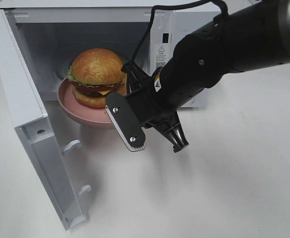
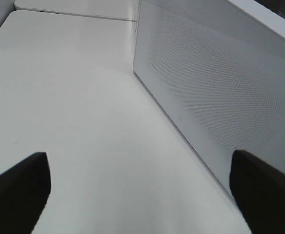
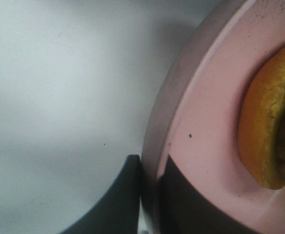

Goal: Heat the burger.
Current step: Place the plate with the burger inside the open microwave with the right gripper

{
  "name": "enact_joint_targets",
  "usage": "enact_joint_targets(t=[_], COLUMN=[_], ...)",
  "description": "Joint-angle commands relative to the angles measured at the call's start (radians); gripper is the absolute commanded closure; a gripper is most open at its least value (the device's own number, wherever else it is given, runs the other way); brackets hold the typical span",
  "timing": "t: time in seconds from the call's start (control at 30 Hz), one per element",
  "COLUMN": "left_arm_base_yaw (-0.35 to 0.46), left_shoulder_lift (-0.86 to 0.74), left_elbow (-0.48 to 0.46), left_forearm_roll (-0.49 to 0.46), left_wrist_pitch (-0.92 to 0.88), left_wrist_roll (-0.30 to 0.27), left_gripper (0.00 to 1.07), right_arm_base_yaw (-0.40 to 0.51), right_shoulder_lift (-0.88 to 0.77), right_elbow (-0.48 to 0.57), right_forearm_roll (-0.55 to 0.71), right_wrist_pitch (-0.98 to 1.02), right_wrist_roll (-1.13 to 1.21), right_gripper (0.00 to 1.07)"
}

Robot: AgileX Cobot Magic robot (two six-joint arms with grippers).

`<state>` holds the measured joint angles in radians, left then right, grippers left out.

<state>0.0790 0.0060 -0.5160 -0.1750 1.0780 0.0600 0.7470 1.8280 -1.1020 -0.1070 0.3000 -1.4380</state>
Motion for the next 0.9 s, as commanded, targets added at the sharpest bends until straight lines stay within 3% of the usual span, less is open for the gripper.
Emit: enact_joint_targets(t=[0.03, 0.9], left_arm_base_yaw=[-0.005, -0.005], left_shoulder_lift=[0.002, 0.002], left_elbow=[0.000, 0.000], left_forearm_roll=[-0.005, -0.005], left_wrist_pitch=[-0.008, -0.008], left_wrist_roll=[-0.002, -0.002], left_gripper=[0.16, 0.16], right_arm_base_yaw=[0.004, 0.000], right_shoulder_lift=[0.022, 0.180], right_elbow=[-0.054, -0.293], right_forearm_roll=[-0.013, -0.260], right_wrist_pitch=[-0.052, 0.004], right_wrist_roll=[0.028, 0.363], right_gripper=[1.07, 1.07])
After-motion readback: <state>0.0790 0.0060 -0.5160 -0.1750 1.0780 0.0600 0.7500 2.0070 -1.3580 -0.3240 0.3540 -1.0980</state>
